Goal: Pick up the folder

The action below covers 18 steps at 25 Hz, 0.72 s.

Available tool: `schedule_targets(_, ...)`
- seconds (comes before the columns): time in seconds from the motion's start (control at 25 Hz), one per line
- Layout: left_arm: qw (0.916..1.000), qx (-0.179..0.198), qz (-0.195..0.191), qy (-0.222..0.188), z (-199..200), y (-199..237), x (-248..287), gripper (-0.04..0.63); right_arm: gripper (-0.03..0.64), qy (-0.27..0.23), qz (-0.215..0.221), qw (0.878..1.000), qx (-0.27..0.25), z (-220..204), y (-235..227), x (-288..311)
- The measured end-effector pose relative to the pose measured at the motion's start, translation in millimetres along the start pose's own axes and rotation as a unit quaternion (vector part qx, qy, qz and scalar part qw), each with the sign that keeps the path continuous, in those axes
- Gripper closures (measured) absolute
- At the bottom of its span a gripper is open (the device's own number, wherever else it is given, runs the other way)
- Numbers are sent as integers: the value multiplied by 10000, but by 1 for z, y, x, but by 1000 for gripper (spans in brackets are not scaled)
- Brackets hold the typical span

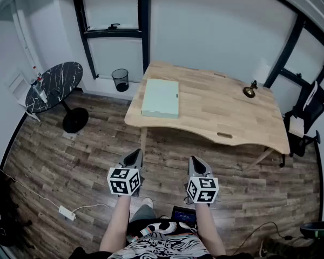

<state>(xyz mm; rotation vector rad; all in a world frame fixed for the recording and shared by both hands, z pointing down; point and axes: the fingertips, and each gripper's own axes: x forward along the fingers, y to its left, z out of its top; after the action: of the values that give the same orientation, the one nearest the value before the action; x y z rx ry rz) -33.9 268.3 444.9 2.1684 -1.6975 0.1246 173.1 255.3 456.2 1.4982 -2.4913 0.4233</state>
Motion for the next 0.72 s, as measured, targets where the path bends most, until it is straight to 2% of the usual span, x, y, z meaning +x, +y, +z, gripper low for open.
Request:
schedule_targets(0.48, 9993, -296, -217, -11, -5, -9, 6, 588, 612, -83, 281, 9994, 198, -3, 0, -2)
schedule_targets(0.72, 9994, -310, -134, -41, -1, -7, 8, 588, 612, -181, 217, 9988, 391, 0, -13, 2)
